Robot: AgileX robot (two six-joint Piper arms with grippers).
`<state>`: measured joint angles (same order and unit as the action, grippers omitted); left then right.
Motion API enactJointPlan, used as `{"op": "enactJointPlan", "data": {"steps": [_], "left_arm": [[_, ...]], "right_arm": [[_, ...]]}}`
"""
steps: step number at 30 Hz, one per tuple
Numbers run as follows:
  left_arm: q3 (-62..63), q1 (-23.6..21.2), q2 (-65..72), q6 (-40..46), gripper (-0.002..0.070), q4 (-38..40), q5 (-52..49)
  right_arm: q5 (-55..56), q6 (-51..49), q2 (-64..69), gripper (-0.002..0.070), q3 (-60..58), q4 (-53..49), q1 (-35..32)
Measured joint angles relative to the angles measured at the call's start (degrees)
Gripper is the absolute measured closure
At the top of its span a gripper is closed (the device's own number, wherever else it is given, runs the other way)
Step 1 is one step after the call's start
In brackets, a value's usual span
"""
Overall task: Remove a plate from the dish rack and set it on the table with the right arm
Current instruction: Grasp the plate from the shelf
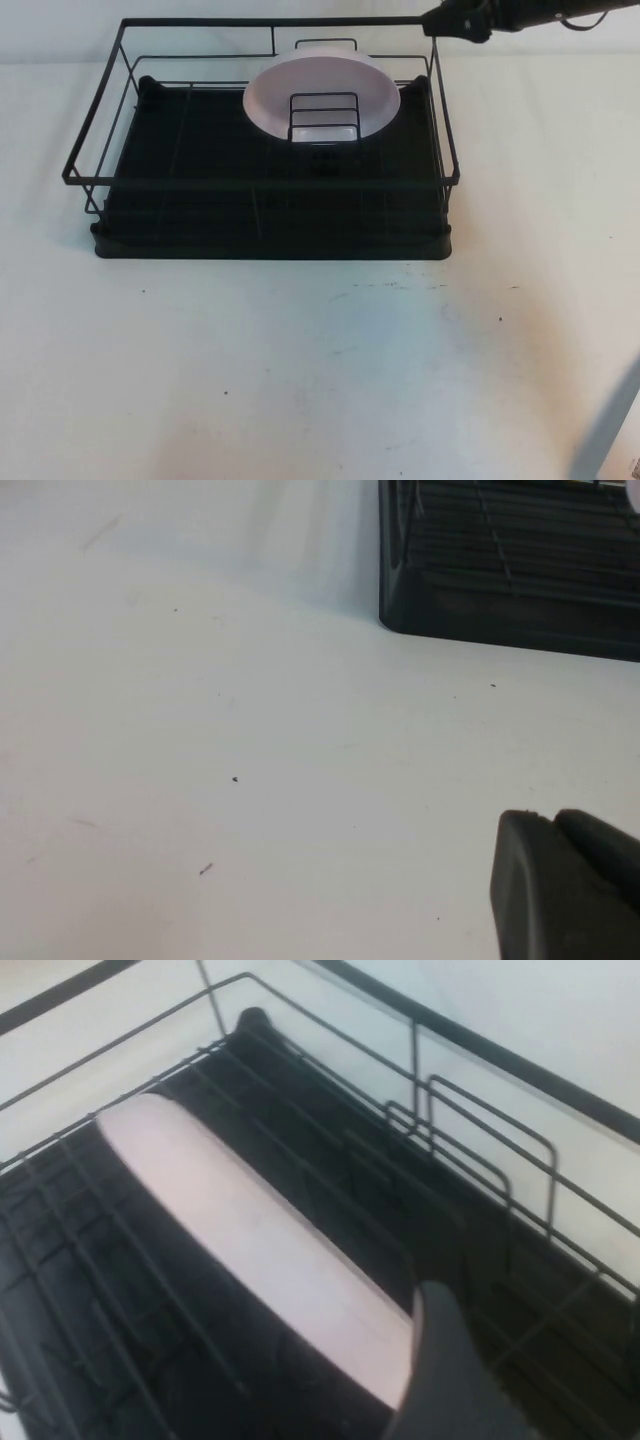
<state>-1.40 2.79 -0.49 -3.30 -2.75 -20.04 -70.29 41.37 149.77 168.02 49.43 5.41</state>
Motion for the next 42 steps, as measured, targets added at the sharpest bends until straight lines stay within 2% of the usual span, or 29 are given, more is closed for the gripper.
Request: {"op": "enactJointPlan", "data": {"steps": [17,42], "left_arm": [[0.00,0.00,0.00,0.00,0.0679,0.00,0.00],[0.00,0.00,0.00,0.00,0.0679,0.00,0.00]], "right_arm": [[-1.45,6.62,1.72,0.0337,0.00,-1.35,5.74],[4.49,8.71,5.31,0.0337,0.13,-4.09,6.61]]}}
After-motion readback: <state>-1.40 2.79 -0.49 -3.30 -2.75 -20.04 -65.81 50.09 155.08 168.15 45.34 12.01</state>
